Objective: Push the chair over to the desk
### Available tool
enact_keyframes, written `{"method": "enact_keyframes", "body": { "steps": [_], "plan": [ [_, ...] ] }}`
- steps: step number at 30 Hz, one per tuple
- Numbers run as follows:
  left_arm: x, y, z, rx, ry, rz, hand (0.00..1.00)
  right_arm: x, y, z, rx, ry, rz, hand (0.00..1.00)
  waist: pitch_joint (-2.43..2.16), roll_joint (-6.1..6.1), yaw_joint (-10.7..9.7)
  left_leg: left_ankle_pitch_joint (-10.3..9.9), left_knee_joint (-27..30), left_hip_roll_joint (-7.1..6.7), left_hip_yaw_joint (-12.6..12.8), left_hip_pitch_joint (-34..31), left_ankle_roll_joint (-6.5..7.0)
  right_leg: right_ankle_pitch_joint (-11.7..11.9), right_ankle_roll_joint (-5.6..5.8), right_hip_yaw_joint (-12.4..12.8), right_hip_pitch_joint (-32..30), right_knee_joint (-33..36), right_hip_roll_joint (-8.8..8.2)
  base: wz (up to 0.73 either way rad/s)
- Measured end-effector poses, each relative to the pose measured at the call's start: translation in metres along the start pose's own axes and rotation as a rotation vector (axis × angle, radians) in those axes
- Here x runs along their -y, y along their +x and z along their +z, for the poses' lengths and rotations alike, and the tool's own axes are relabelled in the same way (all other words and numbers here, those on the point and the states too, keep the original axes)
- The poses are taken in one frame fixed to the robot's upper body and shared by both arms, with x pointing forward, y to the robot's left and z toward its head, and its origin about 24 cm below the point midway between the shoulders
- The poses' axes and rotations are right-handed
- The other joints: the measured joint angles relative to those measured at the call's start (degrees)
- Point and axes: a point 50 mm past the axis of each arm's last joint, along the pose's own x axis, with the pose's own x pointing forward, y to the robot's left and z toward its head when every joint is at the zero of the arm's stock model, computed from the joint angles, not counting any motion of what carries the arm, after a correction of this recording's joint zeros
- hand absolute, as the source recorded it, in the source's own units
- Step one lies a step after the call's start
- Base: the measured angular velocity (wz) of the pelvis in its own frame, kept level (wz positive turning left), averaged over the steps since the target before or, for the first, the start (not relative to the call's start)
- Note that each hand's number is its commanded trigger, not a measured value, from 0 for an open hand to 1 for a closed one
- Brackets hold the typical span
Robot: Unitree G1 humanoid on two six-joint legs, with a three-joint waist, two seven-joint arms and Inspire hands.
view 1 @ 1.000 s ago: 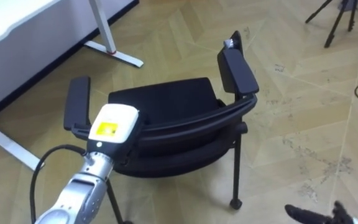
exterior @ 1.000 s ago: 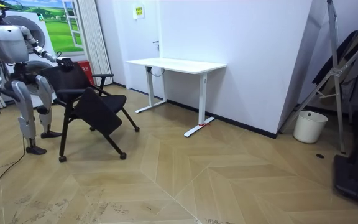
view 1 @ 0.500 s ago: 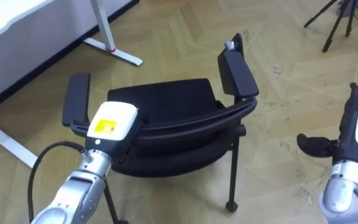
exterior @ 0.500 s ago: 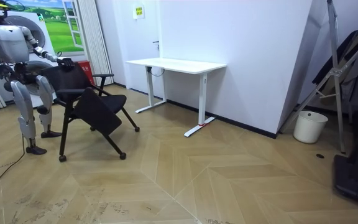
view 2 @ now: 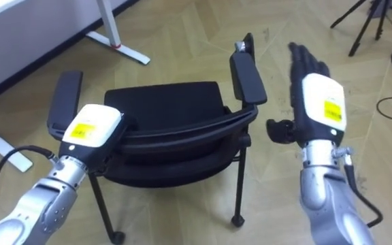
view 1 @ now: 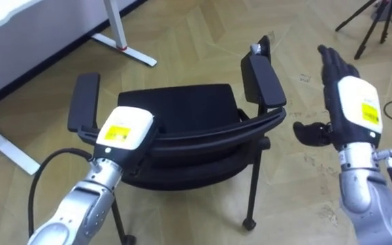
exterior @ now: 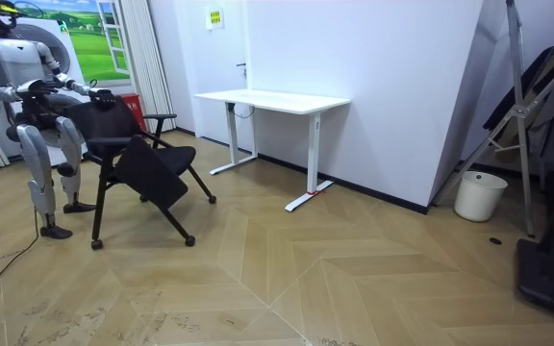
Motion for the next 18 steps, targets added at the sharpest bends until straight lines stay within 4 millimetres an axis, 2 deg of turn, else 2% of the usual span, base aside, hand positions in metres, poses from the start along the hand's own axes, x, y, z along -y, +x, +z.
{"method": "enact_keyframes", "body": {
  "steps": [5, 11, 18],
  "plan": [
    [-0.0039, 0.0017, -0.0006, 0.042, 0.019, -0.009, 1.00, -0.0010, 0.0007, 0.0059, 0.048, -0.025, 0.075, 0.00, 0.03, -0.47, 0.92, 0.00, 0.00, 0.21, -0.66, -0.17, 0.00, 0.00, 0.00, -0.55, 0.09, 0.02, 0.14, 0.06],
    [-0.0068, 0.0027, 0.0005, 0.082, 0.035, -0.006, 1.00, -0.0059, -0.0016, 0.0069, 0.124, -0.148, 0.201, 0.00, 0.09, -1.03, 2.81, 0.00, 0.01, 0.37, -1.66, -0.18, 0.00, 0.00, 0.00, -0.75, 0.24, 0.02, 0.31, 0.02],
    [-0.0083, 0.0021, 0.0028, 0.132, 0.045, 0.006, 1.00, -0.0088, -0.0043, 0.0086, 0.183, -0.206, 0.270, 0.00, 0.10, -1.23, 3.37, 0.00, 0.02, 0.39, -3.97, -0.53, 0.00, 0.00, 0.00, -1.27, 0.54, 0.05, 0.32, 0.10]
  ]
}}
